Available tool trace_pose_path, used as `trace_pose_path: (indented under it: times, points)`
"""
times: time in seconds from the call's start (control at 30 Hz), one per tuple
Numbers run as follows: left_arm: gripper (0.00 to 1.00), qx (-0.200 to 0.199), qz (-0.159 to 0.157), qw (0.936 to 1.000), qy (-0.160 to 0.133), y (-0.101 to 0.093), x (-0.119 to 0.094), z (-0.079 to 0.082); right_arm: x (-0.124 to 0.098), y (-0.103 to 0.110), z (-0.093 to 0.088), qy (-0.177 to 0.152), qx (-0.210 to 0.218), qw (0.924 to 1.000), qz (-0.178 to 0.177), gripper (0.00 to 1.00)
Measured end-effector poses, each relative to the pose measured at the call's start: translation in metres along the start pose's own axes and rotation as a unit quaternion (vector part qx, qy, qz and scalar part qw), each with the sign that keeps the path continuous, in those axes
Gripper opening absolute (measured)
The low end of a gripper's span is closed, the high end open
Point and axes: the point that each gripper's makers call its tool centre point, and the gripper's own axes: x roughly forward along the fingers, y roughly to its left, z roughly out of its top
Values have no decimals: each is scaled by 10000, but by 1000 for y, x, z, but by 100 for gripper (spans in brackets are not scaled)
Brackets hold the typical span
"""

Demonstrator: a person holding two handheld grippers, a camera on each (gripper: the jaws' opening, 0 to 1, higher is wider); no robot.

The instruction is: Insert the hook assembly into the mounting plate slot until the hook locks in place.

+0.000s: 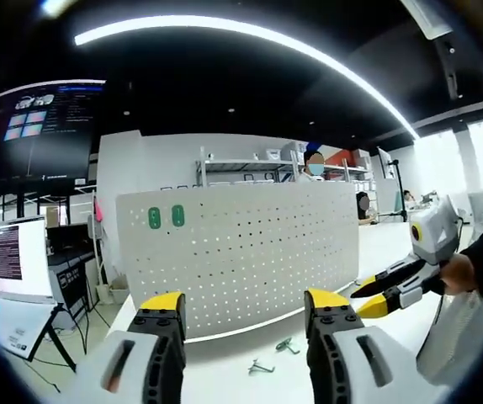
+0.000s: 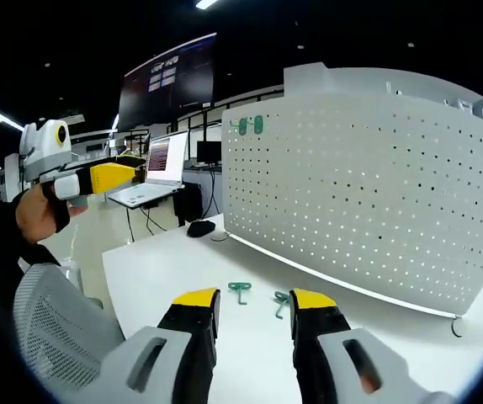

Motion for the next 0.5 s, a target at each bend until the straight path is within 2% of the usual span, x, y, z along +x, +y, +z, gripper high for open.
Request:
trace_pose_path:
  times: [0.27, 0.5]
  points:
    - [57, 44, -96, 9999, 36, -6, 0, -7, 21, -12, 2, 135, -427, 9989, 136, 28]
    - [57, 81, -179, 9998, 107, -11, 0, -14, 45, -28, -8, 342, -620, 9971, 264, 27]
